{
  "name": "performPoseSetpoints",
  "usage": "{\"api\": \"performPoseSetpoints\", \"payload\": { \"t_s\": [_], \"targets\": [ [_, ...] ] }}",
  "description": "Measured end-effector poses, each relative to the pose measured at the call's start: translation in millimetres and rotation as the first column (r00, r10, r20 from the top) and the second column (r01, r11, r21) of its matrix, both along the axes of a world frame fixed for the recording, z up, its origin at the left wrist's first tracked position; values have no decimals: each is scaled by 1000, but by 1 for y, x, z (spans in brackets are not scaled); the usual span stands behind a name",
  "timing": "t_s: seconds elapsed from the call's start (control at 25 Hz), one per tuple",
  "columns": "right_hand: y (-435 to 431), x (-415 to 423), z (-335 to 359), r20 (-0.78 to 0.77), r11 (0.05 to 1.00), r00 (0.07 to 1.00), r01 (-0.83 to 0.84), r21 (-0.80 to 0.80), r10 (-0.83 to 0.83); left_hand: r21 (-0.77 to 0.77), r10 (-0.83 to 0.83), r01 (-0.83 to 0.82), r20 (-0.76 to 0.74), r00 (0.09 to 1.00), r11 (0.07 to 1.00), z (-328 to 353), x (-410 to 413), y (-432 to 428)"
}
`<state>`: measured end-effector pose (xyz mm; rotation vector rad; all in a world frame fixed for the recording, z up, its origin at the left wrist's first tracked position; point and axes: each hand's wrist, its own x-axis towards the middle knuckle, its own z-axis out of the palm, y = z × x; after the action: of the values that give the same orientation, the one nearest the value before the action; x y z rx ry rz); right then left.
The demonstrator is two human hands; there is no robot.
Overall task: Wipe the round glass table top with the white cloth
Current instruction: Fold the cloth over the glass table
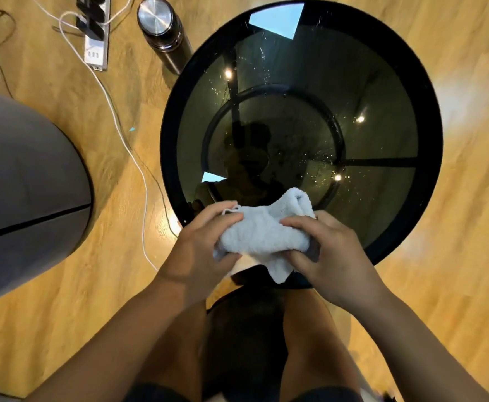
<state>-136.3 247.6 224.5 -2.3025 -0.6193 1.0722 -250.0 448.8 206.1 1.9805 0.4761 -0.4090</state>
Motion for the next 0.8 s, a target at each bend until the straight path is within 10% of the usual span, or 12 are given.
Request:
{"api": "performPoseSetpoints", "payload": {
  "t_s": [0.16, 0.36, 0.52, 0.64, 0.8],
  "targets": [
    [9, -1, -7, 89, 996, 993, -79, 31, 76, 401, -263, 228, 33, 964, 887, -3, -2, 20],
    [27, 22, -13, -95, 974, 975, 208, 94, -199, -260, 88, -116, -118, 989, 959, -9, -4, 53],
    [86, 33, -38, 196, 933, 915, 330, 142, -354, -12, 314, -328, -261, 913, 945, -34, -19, 37],
    [117, -8, -55, 421, 981, 893, 192, -39, -159, 372, 283, -204, -171, 944, 906, -45, -36, 22],
    [133, -70, -84, 394, 953, 888, -133, -272, 236, 237, 590, -574, 5, 808, 784, -63, -19, 43]
  ]
}}
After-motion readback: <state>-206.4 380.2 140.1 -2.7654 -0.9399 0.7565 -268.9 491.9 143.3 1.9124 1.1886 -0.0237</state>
